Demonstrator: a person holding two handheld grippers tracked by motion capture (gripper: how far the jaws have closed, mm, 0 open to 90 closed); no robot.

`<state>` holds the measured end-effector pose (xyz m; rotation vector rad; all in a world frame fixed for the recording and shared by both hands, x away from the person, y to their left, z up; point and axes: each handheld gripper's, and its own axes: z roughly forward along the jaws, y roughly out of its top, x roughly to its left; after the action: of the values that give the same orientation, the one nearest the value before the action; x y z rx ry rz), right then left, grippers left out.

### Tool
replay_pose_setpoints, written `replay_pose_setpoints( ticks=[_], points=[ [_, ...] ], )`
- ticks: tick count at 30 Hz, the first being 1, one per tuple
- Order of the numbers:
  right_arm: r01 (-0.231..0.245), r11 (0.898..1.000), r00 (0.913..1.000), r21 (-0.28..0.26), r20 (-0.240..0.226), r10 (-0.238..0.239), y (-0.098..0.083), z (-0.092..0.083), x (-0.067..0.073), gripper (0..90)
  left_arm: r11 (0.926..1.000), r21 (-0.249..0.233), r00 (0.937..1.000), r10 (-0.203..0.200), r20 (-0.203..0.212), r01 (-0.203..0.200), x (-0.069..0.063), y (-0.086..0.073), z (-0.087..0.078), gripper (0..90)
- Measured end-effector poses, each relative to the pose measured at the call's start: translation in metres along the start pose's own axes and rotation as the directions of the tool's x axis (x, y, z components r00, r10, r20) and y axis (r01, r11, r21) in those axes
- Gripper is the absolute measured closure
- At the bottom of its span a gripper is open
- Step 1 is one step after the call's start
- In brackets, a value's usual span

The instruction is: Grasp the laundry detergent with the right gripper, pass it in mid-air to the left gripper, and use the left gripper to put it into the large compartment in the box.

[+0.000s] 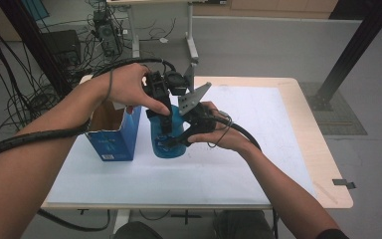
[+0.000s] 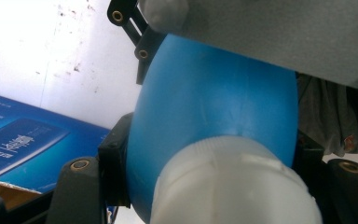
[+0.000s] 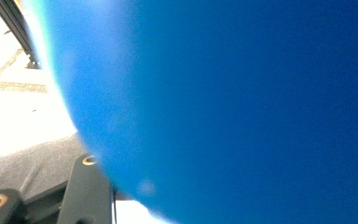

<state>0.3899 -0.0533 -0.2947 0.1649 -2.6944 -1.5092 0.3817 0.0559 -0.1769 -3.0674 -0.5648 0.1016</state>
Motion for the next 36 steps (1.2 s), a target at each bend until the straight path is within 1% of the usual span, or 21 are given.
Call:
replay_pose_setpoints(
  ticks=[8, 15, 18, 22, 23, 24, 26, 36],
  points=[
    [-0.001, 1.0, 1.0, 0.001, -0.003, 0.001, -0.0011, -0.0001, -0.0007, 42.3, 1.0, 0.003, 1.0, -0.001, 0.004, 0.001, 0.0007, 0.0008, 0.0007, 36.0],
    [-0.001, 1.0, 1.0, -0.003, -0.005, 0.001, -0.0017, -0.0007, -0.001, 42.2, 1.0, -0.005, 0.9999, -0.008, 0.008, 0.008, 0.001, 0.0007, 0.0008, 36.0],
    [-0.01, 1.0, 0.9999, 0.0, -0.004, 0.01, -0.0018, -0.0013, -0.0005, 42.1, 0.9999, -0.005, 0.9999, -0.01, 0.009, 0.01, 0.001, 0.0005, 0.0004, 36.0],
    [-0.011, 1.0, 0.9999, -0.001, -0.006, 0.011, -0.0021, -0.0013, -0.0005, 42.0, 0.9999, -0.008, 0.9999, -0.014, 0.01, 0.014, 0.0008, 0.0003, 0.0009, 36.0],
    [-0.022, 1.0, 0.9997, -0.005, -0.014, 0.022, -0.0021, -0.0011, 0.0003, 41.9, 0.9998, -0.009, 0.9998, -0.015, 0.01, 0.015, 0.0009, 0.0003, 0.0011, 36.0],
    [-0.013, 1.0, 0.9999, -0.001, -0.007, 0.013, -0.0023, -0.0011, -0.0005, 41.9, 0.9998, -0.009, 0.9998, -0.017, 0.011, 0.017, 0.001, 0.0001, 0.0012, 36.0],
    [-0.022, 1.0, 0.9997, 0.005, -0.01, 0.022, -0.0027, -0.0013, 0.0, 41.9, 0.9998, -0.008, 0.9997, -0.018, 0.015, 0.018, 0.0013, -0.0001, 0.0013, 36.0],
    [-0.03, 1.0, 0.9994, 0.002, -0.018, 0.03, -0.0031, -0.0016, 0.0004, 41.5, 0.9996, -0.012, 0.9995, -0.024, 0.019, 0.024, 0.0012, -0.0008, 0.0008, 36.1]
  ],
)
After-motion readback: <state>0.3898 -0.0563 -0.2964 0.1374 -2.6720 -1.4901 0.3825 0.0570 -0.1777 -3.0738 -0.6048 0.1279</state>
